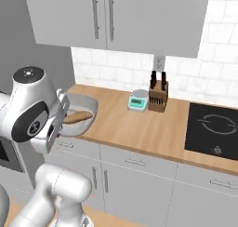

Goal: Take the meat container that has the chicken drumstick and place it on the second highest rack of the freezer. Then take the vegetable container that has the squash and sweet potato and place it on the highest rack of the freezer.

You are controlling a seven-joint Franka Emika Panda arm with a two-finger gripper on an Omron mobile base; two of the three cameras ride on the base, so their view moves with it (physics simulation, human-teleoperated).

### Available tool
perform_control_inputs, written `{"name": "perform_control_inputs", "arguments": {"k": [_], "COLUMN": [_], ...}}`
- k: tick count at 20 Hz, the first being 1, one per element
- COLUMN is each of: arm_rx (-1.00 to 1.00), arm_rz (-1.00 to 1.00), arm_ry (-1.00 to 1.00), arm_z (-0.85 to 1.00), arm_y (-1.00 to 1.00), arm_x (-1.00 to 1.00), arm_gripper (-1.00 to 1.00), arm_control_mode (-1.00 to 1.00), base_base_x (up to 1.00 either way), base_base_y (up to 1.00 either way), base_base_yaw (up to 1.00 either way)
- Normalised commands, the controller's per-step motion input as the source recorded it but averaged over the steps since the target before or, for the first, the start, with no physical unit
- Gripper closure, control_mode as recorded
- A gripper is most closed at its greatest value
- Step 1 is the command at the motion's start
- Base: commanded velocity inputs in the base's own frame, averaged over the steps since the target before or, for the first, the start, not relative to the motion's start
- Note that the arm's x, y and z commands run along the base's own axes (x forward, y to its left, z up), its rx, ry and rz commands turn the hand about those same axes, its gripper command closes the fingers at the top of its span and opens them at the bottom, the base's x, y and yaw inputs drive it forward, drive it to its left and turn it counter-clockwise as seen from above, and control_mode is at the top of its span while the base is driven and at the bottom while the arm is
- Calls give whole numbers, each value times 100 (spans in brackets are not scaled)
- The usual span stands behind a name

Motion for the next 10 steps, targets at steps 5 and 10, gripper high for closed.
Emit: {"name": "perform_control_inputs", "arguments": {"k": [5, 10], "arm_rx": [0, 0], "arm_rz": [0, 0], "arm_ry": [0, 0], "arm_z": [0, 0], "arm_y": [0, 0], "arm_x": [0, 0], "arm_gripper": [100, 100], "arm_control_mode": [100, 100], "base_base_x": [-70, -30], "base_base_y": [-41, 0], "base_base_yaw": [78, 100]}}
